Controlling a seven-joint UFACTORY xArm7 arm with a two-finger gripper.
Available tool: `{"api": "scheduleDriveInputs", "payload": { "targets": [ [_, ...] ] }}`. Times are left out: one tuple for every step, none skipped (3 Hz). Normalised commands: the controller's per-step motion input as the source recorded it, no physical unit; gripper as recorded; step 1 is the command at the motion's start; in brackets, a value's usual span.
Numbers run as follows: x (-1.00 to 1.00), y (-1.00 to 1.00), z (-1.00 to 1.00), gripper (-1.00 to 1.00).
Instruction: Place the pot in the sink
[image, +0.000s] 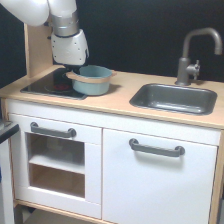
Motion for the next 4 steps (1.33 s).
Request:
{"api": "scheduleDriveInputs", "payload": {
  "targets": [
    [1.00, -0.06, 1.00, -1.00],
    [1.00, -0.11, 0.63, -1.00],
    [1.00, 0.27, -0.82, 0.00],
    [1.00, 0.28, -0.65, -0.23]
  ]
}}
